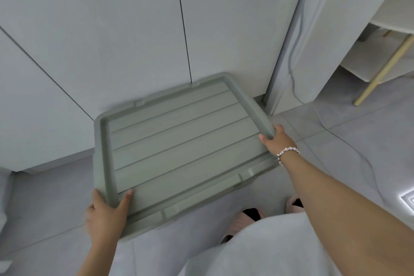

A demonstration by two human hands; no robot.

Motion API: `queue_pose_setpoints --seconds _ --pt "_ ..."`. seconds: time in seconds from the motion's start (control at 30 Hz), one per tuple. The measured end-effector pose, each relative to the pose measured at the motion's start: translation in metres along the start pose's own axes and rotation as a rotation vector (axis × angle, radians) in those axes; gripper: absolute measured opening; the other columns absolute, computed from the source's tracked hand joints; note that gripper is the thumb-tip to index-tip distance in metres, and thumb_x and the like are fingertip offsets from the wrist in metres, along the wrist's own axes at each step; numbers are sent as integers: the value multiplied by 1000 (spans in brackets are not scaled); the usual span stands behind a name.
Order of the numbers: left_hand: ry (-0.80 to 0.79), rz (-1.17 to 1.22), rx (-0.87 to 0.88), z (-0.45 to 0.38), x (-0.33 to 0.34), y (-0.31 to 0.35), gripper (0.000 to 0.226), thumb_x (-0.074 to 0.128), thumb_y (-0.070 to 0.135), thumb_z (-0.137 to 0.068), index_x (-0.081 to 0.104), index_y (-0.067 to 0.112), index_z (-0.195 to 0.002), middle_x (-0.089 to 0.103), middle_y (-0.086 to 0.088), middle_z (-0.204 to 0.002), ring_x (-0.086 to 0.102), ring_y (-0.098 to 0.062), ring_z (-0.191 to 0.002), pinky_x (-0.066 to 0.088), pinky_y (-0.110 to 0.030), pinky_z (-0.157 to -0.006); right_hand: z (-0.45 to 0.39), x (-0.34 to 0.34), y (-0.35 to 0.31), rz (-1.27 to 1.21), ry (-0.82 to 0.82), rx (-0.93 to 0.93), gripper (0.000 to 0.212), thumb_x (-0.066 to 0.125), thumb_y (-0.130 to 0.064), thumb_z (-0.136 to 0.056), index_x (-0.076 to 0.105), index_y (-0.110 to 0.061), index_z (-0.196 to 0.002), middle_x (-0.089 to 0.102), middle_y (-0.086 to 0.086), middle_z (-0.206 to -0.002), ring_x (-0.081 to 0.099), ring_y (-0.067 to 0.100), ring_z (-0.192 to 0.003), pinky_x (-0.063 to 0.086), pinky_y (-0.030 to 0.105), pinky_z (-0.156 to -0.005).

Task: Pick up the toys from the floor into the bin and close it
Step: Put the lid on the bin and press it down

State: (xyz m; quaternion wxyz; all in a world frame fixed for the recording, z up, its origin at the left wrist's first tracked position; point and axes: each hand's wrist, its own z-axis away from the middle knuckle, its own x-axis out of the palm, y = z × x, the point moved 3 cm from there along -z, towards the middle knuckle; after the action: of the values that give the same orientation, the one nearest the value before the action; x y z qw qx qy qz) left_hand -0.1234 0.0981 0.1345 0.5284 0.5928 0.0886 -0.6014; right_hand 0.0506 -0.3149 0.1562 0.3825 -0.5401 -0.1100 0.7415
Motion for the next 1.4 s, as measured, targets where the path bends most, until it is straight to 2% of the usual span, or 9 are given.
queue_pose_setpoints --seconds 0.17,0.33,0.57,0.7,0.8,1.07,1.2,1.3,1.4 --pt "-33 37 -8 -3 -4 3 95 62 60 -77 14 18 -148 38 -22 -140 42 -42 -124 37 -55 -99 -3 -3 6 28 -80 -21 69 62 -49 -81 35 -14 -134 58 11 -120 55 30 -109 43 35 -88" --pt "-23 23 -42 -16 -30 -9 84 59 58 -80 27 11 -142 46 -23 -135 48 -43 -119 40 -52 -94 2 7 -1 65 -94 -25 59 53 -66 -78 44 -12 -101 53 2 -88 53 26 -90 38 32 -70" --pt "-155 315 -310 -75 -41 6 90 43 71 -81 44 -3 -131 48 -31 -130 50 -45 -112 40 -48 -97 -15 31 -19 -276 -181 129 85 41 -62 -87 21 -3 -144 33 15 -147 37 29 -133 28 34 -107" --pt "-276 469 -340 -84 -38 12 62 46 55 -90 56 -3 -112 61 -21 -86 49 -30 -71 41 -37 -66 -28 33 -23 -222 -303 145 90 33 -71 -83 32 -3 -142 30 13 -150 29 26 -139 21 35 -112" --pt "-319 508 -332 -88 -38 11 52 47 56 -89 58 4 -85 61 -9 -45 50 -30 -64 40 -34 -59 -28 32 -26 -320 -340 80 84 42 -70 -79 36 -16 -142 31 2 -151 27 19 -140 16 33 -114" --pt "-378 511 -326 -93 -38 2 57 47 60 -87 59 4 -88 59 -10 -44 49 -30 -60 38 -33 -57 -25 34 -28 -431 -400 18 73 42 -64 -83 31 -24 -144 27 -9 -151 20 8 -141 10 29 -114" --pt "-384 512 -360 -87 -38 5 54 46 57 -88 60 6 -81 63 -8 -45 61 -24 -41 47 -33 -55 -39 41 -12 -459 -411 32 117 57 -88 -44 40 -24 -140 36 -8 -147 32 11 -136 17 35 -117" --pt "-387 536 -365 -83 -42 7 57 49 59 -86 64 5 -92 69 -13 -65 65 -26 -61 51 -33 -64 -44 44 -13 -430 -378 -16 141 55 -94 -19 42 -21 -139 40 -4 -144 34 14 -136 18 34 -116" --pt "-337 537 -381 -86 -47 2 63 57 68 -76 65 9 -97 70 -15 -88 66 -29 -81 51 -35 -71 -41 42 -17 -356 -349 -22 123 50 -91 -39 40 -21 -140 34 1 -148 28 20 -139 15 38 -115"
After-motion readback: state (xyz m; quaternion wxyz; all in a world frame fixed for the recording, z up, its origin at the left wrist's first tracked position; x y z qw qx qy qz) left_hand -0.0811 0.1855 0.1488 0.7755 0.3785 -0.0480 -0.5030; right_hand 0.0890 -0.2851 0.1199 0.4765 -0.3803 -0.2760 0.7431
